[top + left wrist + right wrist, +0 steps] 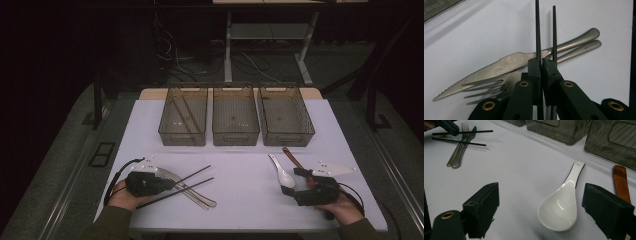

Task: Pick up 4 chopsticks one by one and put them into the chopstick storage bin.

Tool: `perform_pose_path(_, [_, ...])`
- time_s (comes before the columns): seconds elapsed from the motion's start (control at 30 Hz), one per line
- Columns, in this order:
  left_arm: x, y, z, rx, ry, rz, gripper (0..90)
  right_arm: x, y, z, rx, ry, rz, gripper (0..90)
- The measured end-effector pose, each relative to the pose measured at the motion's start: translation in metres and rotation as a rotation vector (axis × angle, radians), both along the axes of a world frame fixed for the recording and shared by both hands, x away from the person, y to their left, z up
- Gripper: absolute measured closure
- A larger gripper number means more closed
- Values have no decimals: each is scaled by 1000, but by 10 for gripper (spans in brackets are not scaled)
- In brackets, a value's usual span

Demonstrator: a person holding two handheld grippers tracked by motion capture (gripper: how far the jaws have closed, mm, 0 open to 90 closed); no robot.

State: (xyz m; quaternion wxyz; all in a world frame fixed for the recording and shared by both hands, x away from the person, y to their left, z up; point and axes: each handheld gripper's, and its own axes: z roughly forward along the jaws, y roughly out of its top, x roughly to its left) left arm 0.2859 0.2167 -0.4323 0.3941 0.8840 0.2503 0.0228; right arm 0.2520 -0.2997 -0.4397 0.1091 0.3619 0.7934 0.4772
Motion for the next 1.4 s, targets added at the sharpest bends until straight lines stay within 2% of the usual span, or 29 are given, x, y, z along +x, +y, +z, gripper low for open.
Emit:
perform_pose_path(0.37, [0, -10, 12, -20, -22, -3, 845, 0, 2, -1, -25, -17, 7, 141])
perform_pose_path(0.67, [5, -11, 20, -32, -28, 28, 845, 0, 8, -2, -39, -18, 15, 140])
perform_pose_path(0.9, [12, -14, 27, -39, -34, 71, 845, 1, 11, -2, -49, -28, 2, 140])
perform_pose_path(0.97, [14, -15, 29, -54, -37, 82, 846, 1, 12, -2, -54, -30, 10, 141])
perform_pose_path(1.4, [37, -25, 49, -73, -94, 95, 846, 2, 16, -4, -58, -24, 19, 141])
